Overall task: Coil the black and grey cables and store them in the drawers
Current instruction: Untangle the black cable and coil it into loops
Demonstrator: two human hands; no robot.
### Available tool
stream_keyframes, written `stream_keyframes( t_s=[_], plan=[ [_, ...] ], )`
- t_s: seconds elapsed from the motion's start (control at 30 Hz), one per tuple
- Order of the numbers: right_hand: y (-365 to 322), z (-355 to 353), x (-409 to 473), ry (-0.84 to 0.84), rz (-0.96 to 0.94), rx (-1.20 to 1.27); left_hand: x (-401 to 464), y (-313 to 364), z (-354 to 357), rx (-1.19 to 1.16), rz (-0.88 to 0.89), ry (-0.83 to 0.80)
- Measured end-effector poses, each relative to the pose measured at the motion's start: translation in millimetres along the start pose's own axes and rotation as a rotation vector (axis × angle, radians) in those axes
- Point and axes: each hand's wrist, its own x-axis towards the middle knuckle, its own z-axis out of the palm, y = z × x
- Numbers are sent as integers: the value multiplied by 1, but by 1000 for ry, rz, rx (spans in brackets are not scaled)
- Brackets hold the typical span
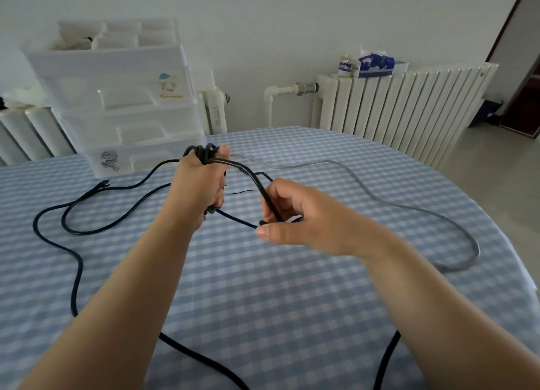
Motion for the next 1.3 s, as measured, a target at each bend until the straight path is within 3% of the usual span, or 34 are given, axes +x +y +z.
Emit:
stream_keyframes(
  t_s=[0.17, 0.33, 0.47, 0.57, 0.7, 0.83, 1.07, 1.17, 1.3],
  plan=[
    [8, -8, 3, 94, 53, -48, -4, 10, -5, -37, 14, -149],
    [18, -24, 2, 174, 33, 28, -6, 13, -22, -69, -107, -621],
    [19, -33, -1, 304, -14, -90, -4, 4, -27, -166, -263, -1029],
    [21, -35, 0, 366, 5, -168, -6, 3, -21, -220, -318, -1227],
    [19, -34, 1, 391, 61, -80, -11, 3, -12, -449, -339, -1430],
    [16, -26, 5, 458, 106, -67, -10, 8, -5, -725, -276, -1273],
    [12, -20, 6, 472, 156, 37, -18, 10, 5, -805, -145, -764],
    [17, -25, 5, 486, 204, -63, -18, 10, 8, -816, -140, -683],
    [24, -21, 7, 642, 199, -324, -17, 6, 6, -807, -152, -643]
  ],
)
